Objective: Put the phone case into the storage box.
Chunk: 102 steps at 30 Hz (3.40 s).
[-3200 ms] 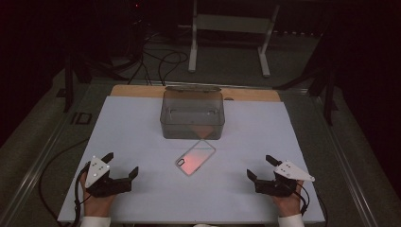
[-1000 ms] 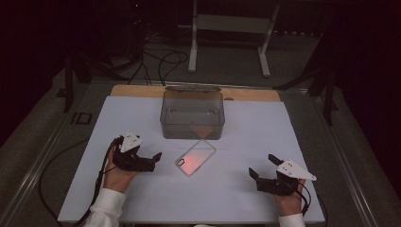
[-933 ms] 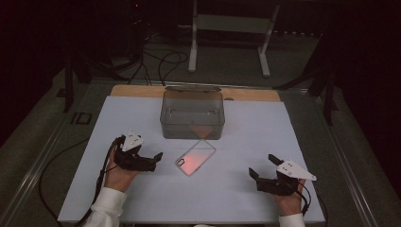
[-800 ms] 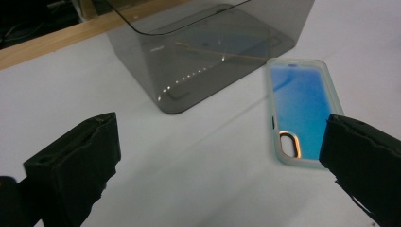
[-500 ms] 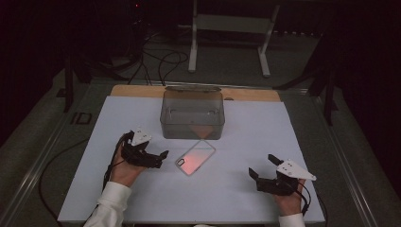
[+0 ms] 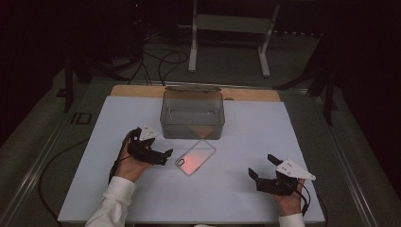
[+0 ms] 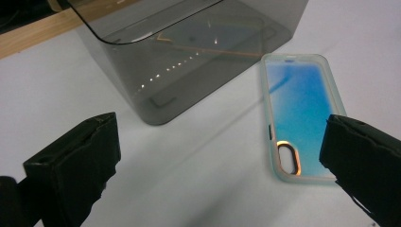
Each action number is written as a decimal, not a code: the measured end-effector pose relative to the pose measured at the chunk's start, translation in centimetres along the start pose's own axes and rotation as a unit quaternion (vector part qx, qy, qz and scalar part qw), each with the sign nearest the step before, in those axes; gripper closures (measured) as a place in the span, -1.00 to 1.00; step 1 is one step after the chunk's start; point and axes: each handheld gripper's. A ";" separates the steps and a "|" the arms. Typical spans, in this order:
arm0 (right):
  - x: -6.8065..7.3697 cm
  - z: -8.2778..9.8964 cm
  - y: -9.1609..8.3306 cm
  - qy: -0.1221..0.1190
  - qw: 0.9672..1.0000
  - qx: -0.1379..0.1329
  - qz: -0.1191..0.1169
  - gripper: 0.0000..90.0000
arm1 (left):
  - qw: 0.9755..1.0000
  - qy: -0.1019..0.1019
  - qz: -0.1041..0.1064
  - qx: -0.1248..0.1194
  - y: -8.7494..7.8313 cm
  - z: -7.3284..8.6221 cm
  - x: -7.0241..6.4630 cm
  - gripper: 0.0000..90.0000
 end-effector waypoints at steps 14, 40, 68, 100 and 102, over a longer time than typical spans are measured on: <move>0.0 0.0 0.0 0.000 1.000 0.001 -0.001 -0.81 | 0.999 0.008 0.013 0.037 1.9 -1.3 -0.3 -0.99; 0.0 0.0 0.1 -0.004 1.000 0.003 -0.006 -0.81 | 0.995 0.004 0.032 0.097 5.5 -2.3 -0.7 -0.93; 0.0 0.0 0.1 -0.004 1.000 0.004 -0.011 -0.81 | 0.984 0.010 0.066 0.167 9.2 -3.4 -2.4 -0.45; -0.1 0.0 0.1 -0.002 1.000 0.006 -0.013 -0.81 | 0.966 0.015 0.115 0.230 10.1 -4.3 -2.5 0.98; -0.2 0.0 0.2 -0.003 1.000 0.007 -0.014 -0.81 | 0.968 0.015 0.116 0.223 9.8 -4.2 -2.5 0.98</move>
Point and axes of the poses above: each handheld gripper's, and its own axes: y roughly forward along the jaws, z roughly out of its underside, x roughly to its left, and after that the axes turned 2 degrees about y, right-handed
